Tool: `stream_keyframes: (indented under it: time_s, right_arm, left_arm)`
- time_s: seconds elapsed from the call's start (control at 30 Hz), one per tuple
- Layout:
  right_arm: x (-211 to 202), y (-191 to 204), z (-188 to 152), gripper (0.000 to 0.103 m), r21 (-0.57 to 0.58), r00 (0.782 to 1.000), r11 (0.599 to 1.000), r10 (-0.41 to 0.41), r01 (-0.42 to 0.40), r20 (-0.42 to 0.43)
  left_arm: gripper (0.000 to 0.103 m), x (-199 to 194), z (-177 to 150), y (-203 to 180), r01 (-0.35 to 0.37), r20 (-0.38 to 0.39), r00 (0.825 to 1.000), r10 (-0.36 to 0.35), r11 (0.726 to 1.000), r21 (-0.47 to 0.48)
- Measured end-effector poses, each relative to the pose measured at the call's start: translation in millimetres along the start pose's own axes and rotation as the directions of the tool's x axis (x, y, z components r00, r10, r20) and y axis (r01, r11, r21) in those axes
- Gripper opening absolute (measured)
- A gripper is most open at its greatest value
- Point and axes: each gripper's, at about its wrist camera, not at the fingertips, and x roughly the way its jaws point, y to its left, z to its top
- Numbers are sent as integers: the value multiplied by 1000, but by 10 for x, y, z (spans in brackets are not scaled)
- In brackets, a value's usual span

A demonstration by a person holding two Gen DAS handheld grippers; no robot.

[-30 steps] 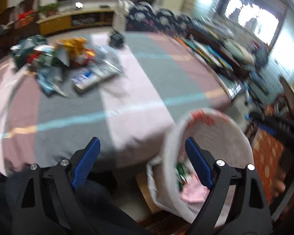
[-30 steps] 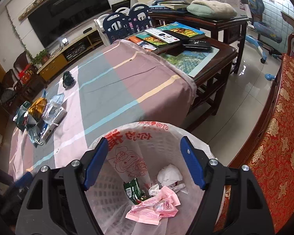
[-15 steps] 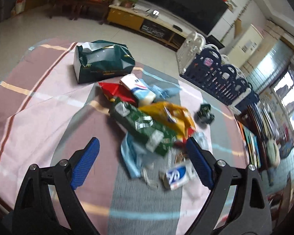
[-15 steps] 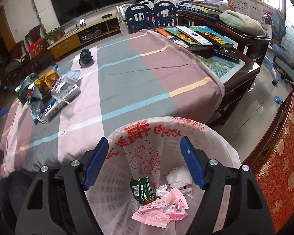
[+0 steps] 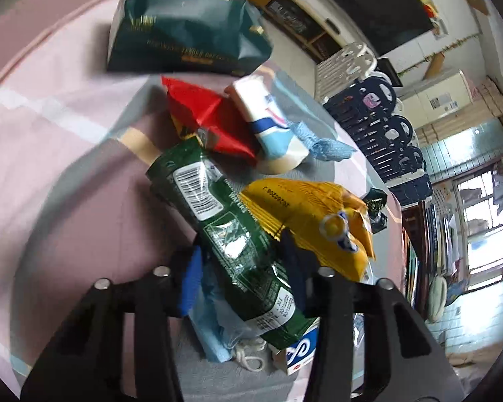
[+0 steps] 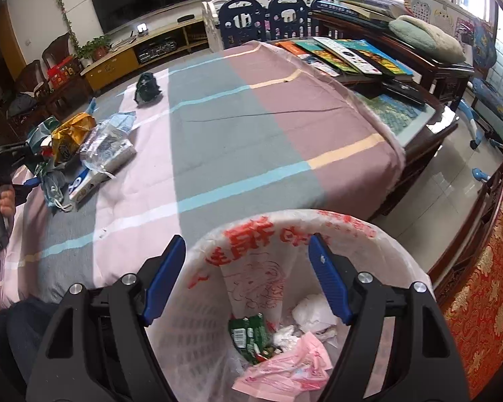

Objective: Collect trash
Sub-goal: 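Reach the left tool to the green snack wrapper and grasp it, then grasp the clear plastic bag with the right tool while the left tool holds the green wrapper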

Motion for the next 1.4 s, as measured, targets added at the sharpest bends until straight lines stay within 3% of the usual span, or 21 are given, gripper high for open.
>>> stream_keyframes:
  time_s: [0.17, 0.33, 0.4, 0.5, 0.63, 0.7, 0.73, 0.8, 0.87, 0.9, 0.97, 1.0, 1.07, 1.1, 1.13, 1.17, 1.2, 1.23, 1.33, 1.37, 1.4]
  right_arm:
    - [73, 478, 254, 74, -60, 997, 995, 78, -77, 14]
    - [297, 1106, 703, 74, -132, 987, 981, 152, -145, 45]
    - [428, 1367, 880, 83, -156, 988, 978, 147, -138, 46]
    - [617, 1853, 958, 83, -288, 994, 953, 105, -90, 38]
    - [871, 2429, 736, 83, -523, 993, 847, -48, 98, 109]
    - [1051, 2512, 696, 83, -553, 991, 823, -93, 129, 93]
    - [1111, 2506, 709, 80, -547, 994, 829, -90, 113, 69]
    - [1183, 2438, 734, 50, -524, 995, 847, -91, 92, 27]
    - [1214, 2321, 786, 33, -475, 997, 878, -70, 56, -11]
    - [1199, 2251, 820, 28, -442, 999, 897, -42, 27, -26]
    - [1082, 2077, 902, 24, -330, 993, 938, 88, -109, -77]
    - [1013, 1975, 931, 24, -259, 979, 946, 173, -196, -110]
    - [889, 1721, 950, 24, -61, 898, 906, 403, -418, -177]
    - [883, 1585, 919, 24, 61, 821, 845, 531, -531, -209]
    - [932, 1463, 852, 24, 195, 726, 762, 647, -617, -232]
    - [1010, 1342, 765, 25, 318, 639, 681, 731, -660, -240]
    - [1061, 1249, 691, 31, 386, 607, 647, 758, -658, -238]
    - [1088, 1122, 615, 32, 414, 635, 663, 739, -624, -224]
    - [1009, 918, 552, 55, 307, 820, 831, 534, -463, -206]
    - [984, 865, 538, 61, 293, 847, 857, 489, -424, -206]
    - [968, 814, 528, 61, 288, 862, 869, 465, -402, -202]
  left_arm:
    - [37, -597, -231, -157, -2, 114, 993, -11, 993, 114]
    - [37, -1246, -652, -246, -41, 242, 970, -15, 974, 225]
    - [38, -1400, -822, -175, -79, 278, 960, 14, 972, 223]
    - [40, -1460, -1023, 26, -88, 264, 964, 35, 978, 192]
    - [40, -1287, -1270, 132, -72, 191, 981, 31, 975, 210]
    - [40, -1148, -1355, 137, -1, 118, 993, -25, 977, 214]
    - [40, -1097, -1369, 141, 33, 86, 995, -51, 980, 198]
    - [40, -1108, -1365, 118, 37, 94, 994, -58, 976, 213]
    - [40, -1071, -1363, 114, 45, 78, 995, -63, 975, 217]
    - [40, -1042, -1374, 131, 38, 74, 996, -55, 977, 211]
    - [40, -1046, -1375, 138, 49, 74, 995, -66, 977, 208]
    - [40, -1032, -1399, 146, 47, 74, 995, -64, 976, 211]
    - [40, -1009, -1406, 141, 53, 63, 996, -68, 975, 214]
    - [40, -1001, -1400, 146, 55, 61, 996, -70, 976, 212]
    - [40, -993, -1394, 152, 57, 60, 996, -71, 976, 209]
    - [40, -987, -1388, 155, 58, 59, 996, -72, 976, 208]
    - [40, -987, -1390, 155, 58, 59, 996, -71, 976, 208]
    - [40, -993, -1394, 154, 56, 62, 996, -70, 976, 210]
    - [40, -998, -1401, 147, 51, 64, 996, -66, 975, 215]
    - [40, -995, -1402, 147, 49, 64, 996, -64, 976, 214]
    - [40, -994, -1402, 149, 48, 63, 996, -63, 976, 213]
